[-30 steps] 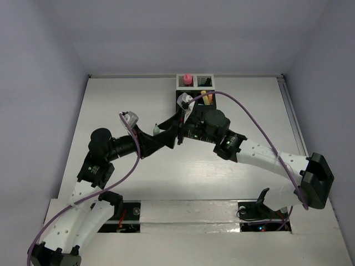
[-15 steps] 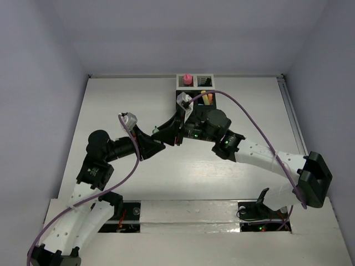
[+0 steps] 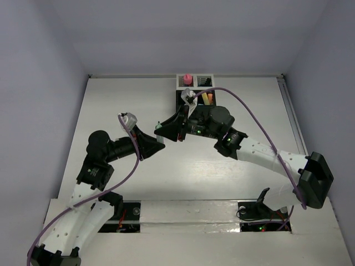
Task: Sort the stationery into containers
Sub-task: Pick up the pen from the center of the board, then move the pen cap to the center of the board.
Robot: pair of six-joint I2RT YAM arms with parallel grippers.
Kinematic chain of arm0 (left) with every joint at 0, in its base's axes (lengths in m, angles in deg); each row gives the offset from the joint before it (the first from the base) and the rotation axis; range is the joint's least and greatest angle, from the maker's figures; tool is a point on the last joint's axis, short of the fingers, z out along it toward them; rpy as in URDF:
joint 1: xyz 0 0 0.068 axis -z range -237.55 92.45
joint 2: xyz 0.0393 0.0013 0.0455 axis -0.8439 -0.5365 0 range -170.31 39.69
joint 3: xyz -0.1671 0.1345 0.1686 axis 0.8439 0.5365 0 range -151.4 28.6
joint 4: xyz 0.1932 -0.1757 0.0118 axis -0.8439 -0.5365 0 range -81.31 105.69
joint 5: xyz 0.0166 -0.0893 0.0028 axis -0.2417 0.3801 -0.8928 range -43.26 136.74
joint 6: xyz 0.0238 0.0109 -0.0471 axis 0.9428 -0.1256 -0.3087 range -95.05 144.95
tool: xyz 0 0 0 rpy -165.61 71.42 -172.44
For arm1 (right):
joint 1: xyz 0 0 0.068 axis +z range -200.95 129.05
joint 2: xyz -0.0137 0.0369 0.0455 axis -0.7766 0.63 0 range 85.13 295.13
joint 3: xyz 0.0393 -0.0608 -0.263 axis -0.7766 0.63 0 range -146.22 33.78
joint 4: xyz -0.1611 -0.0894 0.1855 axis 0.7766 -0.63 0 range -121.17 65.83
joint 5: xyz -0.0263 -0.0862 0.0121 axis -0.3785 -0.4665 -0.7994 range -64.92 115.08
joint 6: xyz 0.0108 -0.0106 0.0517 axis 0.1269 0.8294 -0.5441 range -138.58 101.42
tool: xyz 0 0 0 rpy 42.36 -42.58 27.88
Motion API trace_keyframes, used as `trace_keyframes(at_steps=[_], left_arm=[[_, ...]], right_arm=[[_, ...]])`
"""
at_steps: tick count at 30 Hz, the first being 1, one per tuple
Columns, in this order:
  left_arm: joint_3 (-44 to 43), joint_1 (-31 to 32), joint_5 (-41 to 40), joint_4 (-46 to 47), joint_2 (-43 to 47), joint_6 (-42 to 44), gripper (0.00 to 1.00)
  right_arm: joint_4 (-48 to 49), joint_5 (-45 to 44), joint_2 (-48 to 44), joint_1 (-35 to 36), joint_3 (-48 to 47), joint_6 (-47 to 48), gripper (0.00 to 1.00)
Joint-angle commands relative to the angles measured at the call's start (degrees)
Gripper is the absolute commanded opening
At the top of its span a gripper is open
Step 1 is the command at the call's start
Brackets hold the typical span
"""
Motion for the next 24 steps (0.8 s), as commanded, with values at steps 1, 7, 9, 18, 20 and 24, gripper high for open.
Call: trace_keyframes(at_steps=[1, 7, 9, 18, 20, 24], left_arm=[[-0.31, 0.20, 0.39, 3.24, 1.28, -0.17, 0.10], [-0.48, 0.20, -0.67, 3.42, 1.45, -0.44, 0.13], [-0.48, 0.20, -1.02, 3.34, 1.54, -0.35, 0.05], [-1.63, 0.20, -11.45, -2.54, 3.91, 2.98, 0.00], [-1.98, 0.20, -14.02, -4.57, 4.09, 3.51, 0.00], [-2.59, 0.20, -20.70, -7.38, 4.62, 4.66, 0.00]], right_arm=[[4.44, 1.56, -0.34, -0.64, -0.11, -1.24, 0.00], [6.21, 3.93, 2.04, -0.64, -0.47, -3.27, 0.00], [6.56, 3.93, 2.21, -0.64, -0.38, -3.45, 0.00], [0.86, -2.04, 0.29, -1.69, 0.50, -2.74, 0.62], [-0.47, -4.31, -1.20, -2.22, 1.29, -2.31, 0.73], [-2.66, -6.08, -4.02, -4.15, 3.40, -1.69, 0.79]])
